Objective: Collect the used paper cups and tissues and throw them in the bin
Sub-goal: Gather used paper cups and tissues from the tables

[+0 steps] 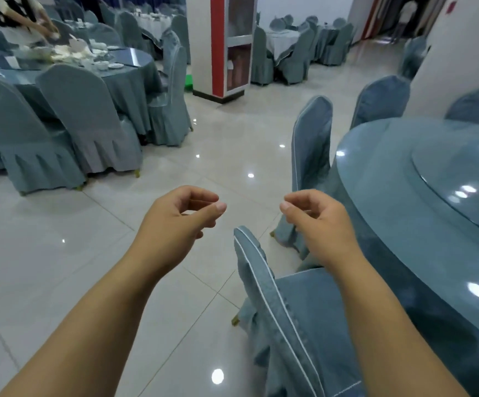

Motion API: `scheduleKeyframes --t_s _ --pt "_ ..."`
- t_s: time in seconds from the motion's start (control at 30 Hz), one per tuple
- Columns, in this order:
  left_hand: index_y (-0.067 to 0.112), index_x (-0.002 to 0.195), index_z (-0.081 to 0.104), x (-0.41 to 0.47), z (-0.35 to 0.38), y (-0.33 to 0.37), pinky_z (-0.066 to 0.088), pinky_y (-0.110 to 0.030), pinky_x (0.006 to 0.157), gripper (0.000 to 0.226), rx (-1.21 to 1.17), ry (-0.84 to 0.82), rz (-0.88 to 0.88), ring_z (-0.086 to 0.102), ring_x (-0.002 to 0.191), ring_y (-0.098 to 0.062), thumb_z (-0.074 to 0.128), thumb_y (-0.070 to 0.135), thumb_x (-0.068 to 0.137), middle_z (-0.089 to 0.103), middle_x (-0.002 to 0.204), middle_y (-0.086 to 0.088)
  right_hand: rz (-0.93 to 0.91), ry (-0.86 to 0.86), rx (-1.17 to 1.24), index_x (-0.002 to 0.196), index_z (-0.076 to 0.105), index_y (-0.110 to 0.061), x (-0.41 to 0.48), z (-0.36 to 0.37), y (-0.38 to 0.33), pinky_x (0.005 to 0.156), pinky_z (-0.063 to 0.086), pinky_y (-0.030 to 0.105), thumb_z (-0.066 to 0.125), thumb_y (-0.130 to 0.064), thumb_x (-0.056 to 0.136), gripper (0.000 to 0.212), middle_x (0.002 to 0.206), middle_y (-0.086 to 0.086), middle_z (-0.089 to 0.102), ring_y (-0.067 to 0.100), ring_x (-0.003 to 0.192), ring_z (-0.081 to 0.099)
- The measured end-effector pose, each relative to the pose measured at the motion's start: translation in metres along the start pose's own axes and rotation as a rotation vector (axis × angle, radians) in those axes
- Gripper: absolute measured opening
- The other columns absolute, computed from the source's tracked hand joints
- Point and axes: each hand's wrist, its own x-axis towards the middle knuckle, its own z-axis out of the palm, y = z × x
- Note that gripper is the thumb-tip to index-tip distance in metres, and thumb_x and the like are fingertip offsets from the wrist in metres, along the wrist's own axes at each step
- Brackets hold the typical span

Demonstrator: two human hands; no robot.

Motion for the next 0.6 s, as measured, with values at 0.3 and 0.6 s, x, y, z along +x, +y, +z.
scheduleKeyframes --t_s 0.3,0.6 --pt "0.021 0.104 0.064 0.117 -0.055 0.000 0.056 -0.037 0.081 0.020 -0.012 -0.287 0.145 0.068 0.089 -0.016 0.065 0.030 0.086 0.069 0.097 -0.001 0.081 0.265 -0.059 0.093 0.068 -0.027 0.034 0.056 -0.023 0.066 0.048 0.020 0.069 -0.029 0.086 0.008 0.088 -0.012 0.069 0.004 0.082 0.063" --pt "0.026 0.095 0.066 0.239 -0.020 0.011 0.054 -0.026 0.068 0.014 -0.069 -0.536 0.272 0.069 0.079 -0.009 0.067 0.033 0.083 0.071 0.088 0.005 0.099 0.508 -0.152 0.087 0.069 -0.028 0.109 0.061 -0.025 0.070 0.047 0.022 0.070 -0.029 0.084 0.003 0.080 -0.012 0.069 0.003 0.078 0.063"
